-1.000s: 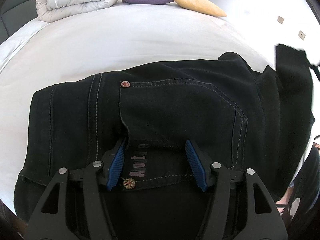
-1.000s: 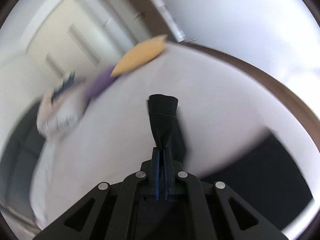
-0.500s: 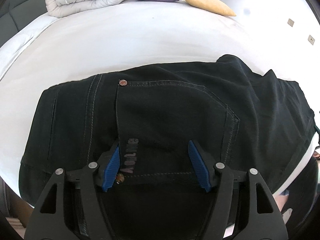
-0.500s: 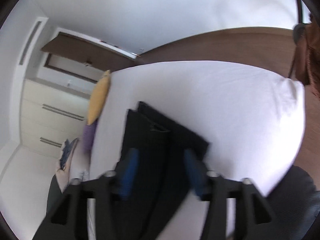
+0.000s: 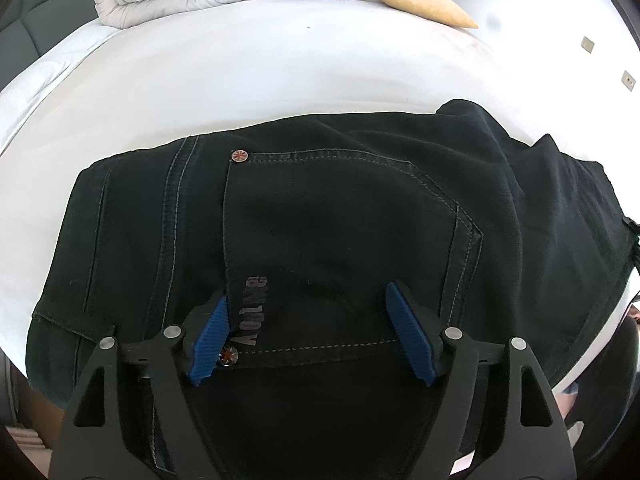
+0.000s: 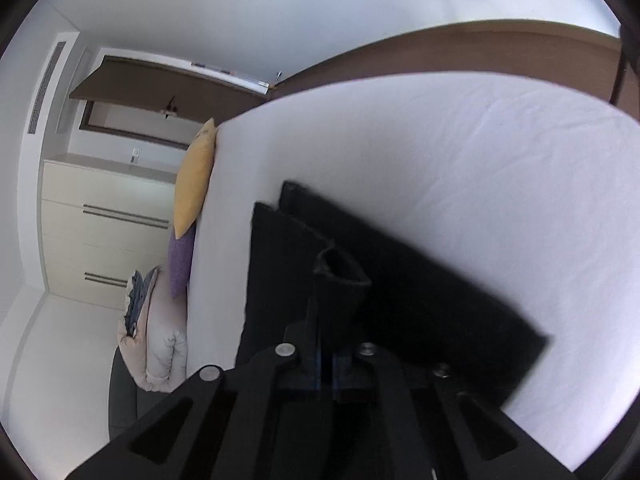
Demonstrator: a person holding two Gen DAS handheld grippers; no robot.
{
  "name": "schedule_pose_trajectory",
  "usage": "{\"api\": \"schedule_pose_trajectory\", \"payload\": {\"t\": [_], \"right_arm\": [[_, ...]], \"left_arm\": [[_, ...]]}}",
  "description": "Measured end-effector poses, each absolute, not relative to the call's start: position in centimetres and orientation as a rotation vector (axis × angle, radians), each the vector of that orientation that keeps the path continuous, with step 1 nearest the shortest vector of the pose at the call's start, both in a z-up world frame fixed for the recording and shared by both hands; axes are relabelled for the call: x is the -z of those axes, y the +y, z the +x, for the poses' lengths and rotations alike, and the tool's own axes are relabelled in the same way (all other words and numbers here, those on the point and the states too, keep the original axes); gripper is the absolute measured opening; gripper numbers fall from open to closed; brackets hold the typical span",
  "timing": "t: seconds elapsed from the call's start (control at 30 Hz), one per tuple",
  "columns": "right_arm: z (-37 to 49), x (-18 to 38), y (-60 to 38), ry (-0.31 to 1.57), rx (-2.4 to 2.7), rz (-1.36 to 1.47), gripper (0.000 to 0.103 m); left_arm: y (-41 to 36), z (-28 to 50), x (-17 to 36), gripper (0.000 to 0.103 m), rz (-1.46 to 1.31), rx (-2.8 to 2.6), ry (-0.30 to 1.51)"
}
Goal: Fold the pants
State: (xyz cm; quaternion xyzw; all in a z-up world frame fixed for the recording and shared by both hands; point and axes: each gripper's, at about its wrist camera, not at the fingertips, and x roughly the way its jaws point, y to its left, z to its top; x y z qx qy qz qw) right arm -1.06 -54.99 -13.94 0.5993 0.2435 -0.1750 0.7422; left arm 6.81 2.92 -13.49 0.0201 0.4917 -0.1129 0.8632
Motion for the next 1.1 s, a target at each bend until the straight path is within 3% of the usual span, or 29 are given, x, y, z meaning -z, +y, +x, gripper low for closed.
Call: {"api": "schedule_pose_trajectory", "payload": {"t": [0.73,0.87,0.9,0.93,0.97,1.1], "right_arm": [[-6.6,15.0,-55.3,0.517,0.354,1.35,0.002],[-8.4,12.5,-55.2,0.54,0.433,1.245,0.015],[-9.0,11.0,-54.8,0.551,0.483,1.185,0.024],[-9.4,9.9,-54.4,0.555,0.525,1.144,0.05],[-9.7,8.9,-53.8,0.544,0.553,1.109,0.061],[-6.4,6.0,-48.8,0.59,0.329,1.04,0.061]], "left_arm": [[3.1,5.9,13.2,0.08,0.064,0.263,1.011],[3.6,4.9,12.8,0.08,0.045,0.249,0.987],[3.9,4.6,12.8,0.08,0.038,0.245,0.981],[4.1,4.3,12.5,0.08,0.03,0.236,0.966],[4.2,4.0,12.1,0.08,0.024,0.231,0.951],[3.9,3.1,10.6,0.08,-0.02,0.248,0.892]]}}
